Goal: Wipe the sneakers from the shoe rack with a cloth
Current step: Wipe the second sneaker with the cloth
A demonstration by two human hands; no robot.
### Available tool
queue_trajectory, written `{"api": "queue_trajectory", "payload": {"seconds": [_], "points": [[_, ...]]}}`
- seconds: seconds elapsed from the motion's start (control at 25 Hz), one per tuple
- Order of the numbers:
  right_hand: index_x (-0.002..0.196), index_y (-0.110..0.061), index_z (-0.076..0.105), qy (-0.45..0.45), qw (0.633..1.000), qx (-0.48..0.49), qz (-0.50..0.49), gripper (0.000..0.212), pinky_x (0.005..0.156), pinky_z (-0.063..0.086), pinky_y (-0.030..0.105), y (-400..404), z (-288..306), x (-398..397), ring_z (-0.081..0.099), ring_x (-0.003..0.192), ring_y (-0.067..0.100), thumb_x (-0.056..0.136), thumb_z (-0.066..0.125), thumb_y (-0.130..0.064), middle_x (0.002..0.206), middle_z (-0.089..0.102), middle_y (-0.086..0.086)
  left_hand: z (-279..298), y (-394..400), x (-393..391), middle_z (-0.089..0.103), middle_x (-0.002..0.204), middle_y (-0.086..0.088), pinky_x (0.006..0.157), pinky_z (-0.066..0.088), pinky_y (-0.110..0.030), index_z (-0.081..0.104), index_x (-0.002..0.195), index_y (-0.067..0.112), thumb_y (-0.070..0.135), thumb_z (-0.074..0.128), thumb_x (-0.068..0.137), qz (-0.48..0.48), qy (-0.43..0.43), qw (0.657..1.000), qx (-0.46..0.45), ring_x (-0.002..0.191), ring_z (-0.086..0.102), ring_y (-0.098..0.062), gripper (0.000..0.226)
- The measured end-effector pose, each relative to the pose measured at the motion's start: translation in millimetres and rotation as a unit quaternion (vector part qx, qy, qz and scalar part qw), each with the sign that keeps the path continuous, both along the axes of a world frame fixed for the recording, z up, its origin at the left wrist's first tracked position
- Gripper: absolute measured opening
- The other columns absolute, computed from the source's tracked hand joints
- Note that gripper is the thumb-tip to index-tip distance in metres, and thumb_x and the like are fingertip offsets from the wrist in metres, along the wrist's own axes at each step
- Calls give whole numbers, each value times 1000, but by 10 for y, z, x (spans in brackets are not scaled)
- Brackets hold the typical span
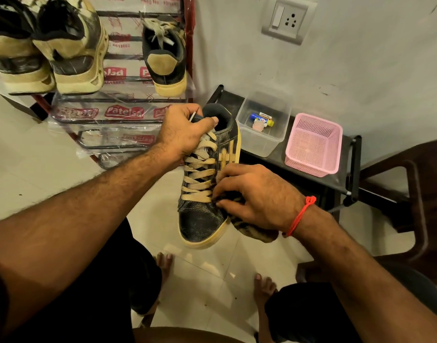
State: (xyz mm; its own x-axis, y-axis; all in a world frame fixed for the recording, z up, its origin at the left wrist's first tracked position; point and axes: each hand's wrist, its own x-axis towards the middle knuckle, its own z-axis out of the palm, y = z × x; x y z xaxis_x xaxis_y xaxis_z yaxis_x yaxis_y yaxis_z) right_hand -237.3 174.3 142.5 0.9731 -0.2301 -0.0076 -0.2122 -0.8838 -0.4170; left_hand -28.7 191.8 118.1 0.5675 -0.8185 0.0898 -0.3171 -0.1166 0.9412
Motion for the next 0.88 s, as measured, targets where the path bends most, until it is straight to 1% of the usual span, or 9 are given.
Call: {"api": "queue_trajectory", "payload": {"seconds": [0.16,0.24,0.32,0.4,0.48,0.64,0.72,0.8,0.88], "points": [[105,-22,74,57,987,140,61,19,94,53,33,-62,37,-83,60,104,4,90,71,-32,112,65,-9,33,13,17,55,66,-6,60,46,-32,61,76,0,24,75,88,-8,-24,999,21,60,51,-14,31],[105,-18,75,-4,980,196,29,18,93,54,32,-156,45,-160,63,104,7,89,73,-27,111,66,-7,89,25,85,55,66,-8,60,46,-32,58,74,-2,24,75,89,-18,-30,999,10,61,50,-16,34],[106,-15,75,-123,974,182,-63,19,93,54,32,-273,12,-203,63,105,11,89,74,-23,111,67,-3,129,50,48,50,61,-2,57,43,-28,55,67,7,21,74,90,-57,-33,998,0,57,46,-10,33],[107,-15,75,-205,958,122,-160,19,93,54,32,-338,-55,-175,62,106,11,89,73,-23,111,67,-1,127,65,-64,44,58,4,55,39,-25,48,62,18,19,73,90,-111,-48,993,-3,54,41,-6,38],[107,-15,75,-243,938,93,-227,20,93,54,31,-333,-130,-105,63,105,13,89,73,-22,110,68,1,110,64,-144,42,58,5,54,38,-22,46,61,20,16,72,91,-139,-63,988,-7,54,39,-6,40],[106,-13,73,-313,895,85,-307,18,90,50,18,-364,-134,-29,63,102,12,91,71,-22,106,69,2,134,60,-113,43,58,3,53,38,-22,47,62,19,17,72,90,-129,-30,991,-36,54,40,-7,38],[105,-15,72,-282,911,83,-288,17,90,51,21,-309,-129,-7,61,101,10,91,72,-23,106,67,-1,130,49,-58,46,60,-1,56,41,-26,50,63,17,22,72,88,-84,-30,995,-49,56,43,-9,34],[105,-17,73,-211,952,88,-204,16,91,52,25,-174,-120,6,60,102,8,90,72,-24,107,66,-3,112,30,46,53,63,-3,59,45,-31,54,66,17,28,72,85,-8,-38,998,-48,60,49,-12,29],[104,-18,73,-127,979,113,-113,17,93,53,28,10,-78,14,61,103,7,89,72,-26,109,66,-4,104,30,136,55,62,2,58,47,-30,54,65,21,29,72,85,45,-49,997,-40,60,51,-10,28]]}}
